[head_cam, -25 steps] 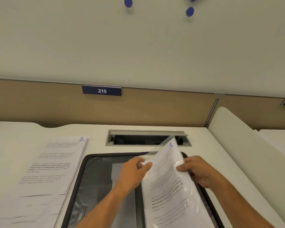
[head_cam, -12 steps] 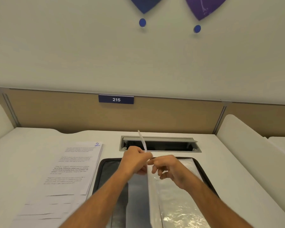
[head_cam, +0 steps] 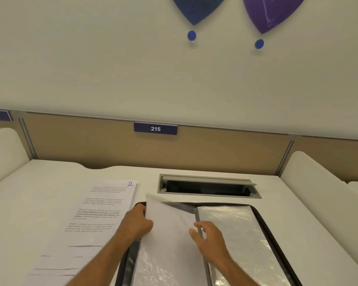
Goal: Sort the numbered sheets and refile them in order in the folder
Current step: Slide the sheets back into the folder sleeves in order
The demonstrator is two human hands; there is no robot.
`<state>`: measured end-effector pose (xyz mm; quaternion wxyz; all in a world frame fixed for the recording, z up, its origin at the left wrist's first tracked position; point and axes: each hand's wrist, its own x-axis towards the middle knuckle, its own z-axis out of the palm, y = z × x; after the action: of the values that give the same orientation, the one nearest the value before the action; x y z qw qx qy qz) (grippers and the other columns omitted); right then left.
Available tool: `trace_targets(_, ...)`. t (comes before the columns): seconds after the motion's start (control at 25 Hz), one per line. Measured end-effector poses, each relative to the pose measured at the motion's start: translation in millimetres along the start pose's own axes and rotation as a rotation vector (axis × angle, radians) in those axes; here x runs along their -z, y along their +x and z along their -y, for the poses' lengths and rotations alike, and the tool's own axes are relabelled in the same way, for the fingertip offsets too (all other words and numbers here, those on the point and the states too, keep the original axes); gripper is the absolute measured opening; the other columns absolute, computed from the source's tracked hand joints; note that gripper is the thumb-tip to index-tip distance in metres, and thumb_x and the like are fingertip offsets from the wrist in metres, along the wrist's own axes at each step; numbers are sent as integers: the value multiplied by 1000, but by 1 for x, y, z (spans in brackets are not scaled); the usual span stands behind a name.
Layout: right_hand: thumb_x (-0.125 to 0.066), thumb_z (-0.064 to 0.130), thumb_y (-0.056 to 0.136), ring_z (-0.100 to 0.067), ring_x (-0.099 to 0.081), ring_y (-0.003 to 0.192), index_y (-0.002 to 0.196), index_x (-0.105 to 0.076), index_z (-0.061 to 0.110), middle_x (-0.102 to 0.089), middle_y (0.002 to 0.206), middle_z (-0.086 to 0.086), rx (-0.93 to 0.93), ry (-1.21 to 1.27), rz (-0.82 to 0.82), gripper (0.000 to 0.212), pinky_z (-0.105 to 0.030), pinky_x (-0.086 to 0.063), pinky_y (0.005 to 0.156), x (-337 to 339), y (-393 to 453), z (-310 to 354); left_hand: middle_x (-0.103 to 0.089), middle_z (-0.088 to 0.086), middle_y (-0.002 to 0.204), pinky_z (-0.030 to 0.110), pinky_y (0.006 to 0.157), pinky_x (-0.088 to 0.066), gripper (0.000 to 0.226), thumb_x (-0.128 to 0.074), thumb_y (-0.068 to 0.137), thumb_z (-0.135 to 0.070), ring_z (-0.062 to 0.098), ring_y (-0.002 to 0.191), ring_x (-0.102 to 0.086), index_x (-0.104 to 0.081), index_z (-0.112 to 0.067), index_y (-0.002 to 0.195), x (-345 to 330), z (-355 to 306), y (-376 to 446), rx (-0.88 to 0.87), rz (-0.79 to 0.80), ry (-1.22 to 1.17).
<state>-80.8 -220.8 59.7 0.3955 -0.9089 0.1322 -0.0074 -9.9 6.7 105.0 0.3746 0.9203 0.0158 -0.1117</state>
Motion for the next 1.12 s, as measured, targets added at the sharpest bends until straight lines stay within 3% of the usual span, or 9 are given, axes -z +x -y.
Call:
trace_targets(0.16, -1, 93, 58, -18, -14, 153, 156, -25, 29, -15, 167, 3, 31, -313, 70, 119, -35, -11, 124, -31, -1, -32, -55, -3, 97, 25, 77, -51, 43, -61, 88, -15, 14, 88, -58, -43, -15, 128, -21, 44, 3, 18, -10, 93)
trace_targets(0.24, 1, 94, 64, -23, -7, 155, 159, -10, 27, -6, 168, -3, 66, -399, 55, 118, -36, 8, 121, -44, -4, -39, -59, -4, 97, 27, 80, -55, 46, -61, 88, -17, 12, 85, -61, -41, -18, 130, -34, 61, 4, 11, 17, 130)
trace_targets(0.36, -25, 88, 84, -28, -31, 146, 149, -35, 20, -52, 148, -12, 113, -578, 95, 95, -39, -2, 115, -59, -3, -55, -60, -7, 105, 30, 85, -53, 44, -60, 89, -29, 12, 92, -60, -41, -24, 128, -46, 77, 2, -40, -19, 247)
trace_targets(0.52, -34, 84, 85, -20, 8, 155, 140, -45, 23, -54, 144, -12, 203, -692, -67, 83, -44, -5, 116, -71, 4, -71, -66, 0, 116, 42, 77, -56, 44, -69, 73, -44, 23, 99, -66, -69, -27, 113, -59, 105, 2, -214, -174, 578)
trace_targets(0.6, -33, 83, 85, -20, 13, 154, 140, -45, 22, -58, 141, -14, 216, -704, -94, 83, -45, -4, 116, -72, 7, -71, -70, 3, 122, 49, 76, -58, 38, -45, 91, -43, 27, 104, -70, -73, -28, 111, -69, 124, 5, -279, -202, 662)
trace_targets(0.68, -30, 84, 85, -19, 14, 154, 138, -45, 22, -59, 140, -15, 241, -681, -60, 83, -45, -4, 117, -74, 11, -72, -70, 1, 123, 50, 78, -58, 64, -12, 103, -43, 24, 106, -70, -73, -28, 115, -72, 128, 3, -311, -188, 687)
trace_targets(0.92, -22, 93, 78, -28, -15, 151, 145, -41, 30, -40, 156, -8, 141, -714, -32, 93, -49, -11, 119, -76, 22, -65, -69, -4, 124, 48, 85, -57, 48, -31, 97, -48, 19, 109, -69, -72, -31, 115, -56, 121, 4, -337, -230, 606)
trace_targets(1.0, -8, 95, 72, -23, -11, 154, 154, -26, 37, -17, 167, 3, 58, -725, -30, 101, -50, -5, 122, -68, 26, -44, -69, -3, 125, 48, 88, -57, 57, -23, 101, -54, 21, 110, -68, -71, -27, 116, -41, 129, 17, -335, -308, 577)
trace_targets(1.12, 16, 92, 56, -15, -14, 153, 153, -25, 39, -18, 165, 10, 88, -620, -10, 118, -44, -7, 124, -70, 42, -8, -68, 1, 127, 52, 93, -53, 71, -17, 100, -63, 25, 115, -66, -70, -21, 120, -13, 149, 39, -298, -381, 579)
